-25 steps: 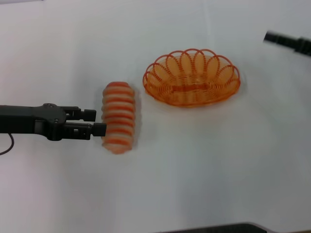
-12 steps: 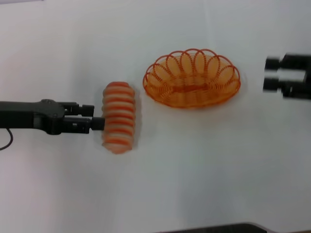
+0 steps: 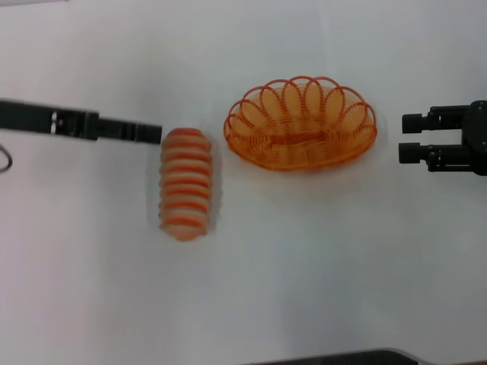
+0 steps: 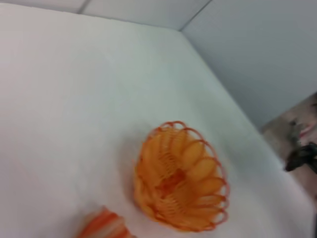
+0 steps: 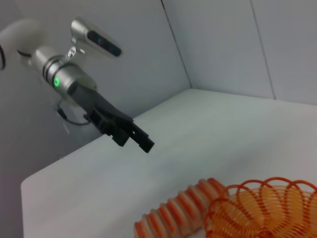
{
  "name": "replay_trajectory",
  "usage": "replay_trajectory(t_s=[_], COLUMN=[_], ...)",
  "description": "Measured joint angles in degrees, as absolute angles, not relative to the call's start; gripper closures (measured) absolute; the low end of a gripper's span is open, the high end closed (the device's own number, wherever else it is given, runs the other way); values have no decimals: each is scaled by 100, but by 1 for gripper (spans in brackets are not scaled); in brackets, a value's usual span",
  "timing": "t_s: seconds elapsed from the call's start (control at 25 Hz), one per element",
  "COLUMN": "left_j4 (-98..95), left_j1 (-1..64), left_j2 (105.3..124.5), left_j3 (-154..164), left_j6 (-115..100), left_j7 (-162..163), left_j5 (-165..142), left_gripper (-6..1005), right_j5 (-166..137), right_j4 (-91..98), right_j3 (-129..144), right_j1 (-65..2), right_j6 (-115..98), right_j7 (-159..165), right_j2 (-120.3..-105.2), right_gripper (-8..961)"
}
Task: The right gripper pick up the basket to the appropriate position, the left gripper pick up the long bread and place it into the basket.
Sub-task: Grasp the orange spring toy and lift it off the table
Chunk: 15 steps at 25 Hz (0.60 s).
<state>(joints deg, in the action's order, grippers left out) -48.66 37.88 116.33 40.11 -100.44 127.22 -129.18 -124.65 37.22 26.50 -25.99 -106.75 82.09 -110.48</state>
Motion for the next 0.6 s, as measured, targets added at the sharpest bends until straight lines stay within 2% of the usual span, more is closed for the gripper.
replay_trajectory(t_s=[0.2,0.32,0.6], left_j4=[-5818,-6065,-6284], left_j1=[4079,4396,4856], left_j2=[11681,11787,12328], left_j3=[5266,5631,6037], left_j6=[-9671,-9554,-9301], left_j7=[14069,14947,15869], left_j5=[-13197,-13848,-15363], left_gripper=[219,220,219], right_j5=[-12469,-12467,-12452], right_j4=[3723,3726,3727], right_j3=[2624,2604,2586], right_j1=[-2601,-2572,-2536], right_j6=[-10628,-10591,-10489], right_j7=[8217,8195,8175], right_j2=[-11019,-11018,-11025], right_gripper=[307,308,308])
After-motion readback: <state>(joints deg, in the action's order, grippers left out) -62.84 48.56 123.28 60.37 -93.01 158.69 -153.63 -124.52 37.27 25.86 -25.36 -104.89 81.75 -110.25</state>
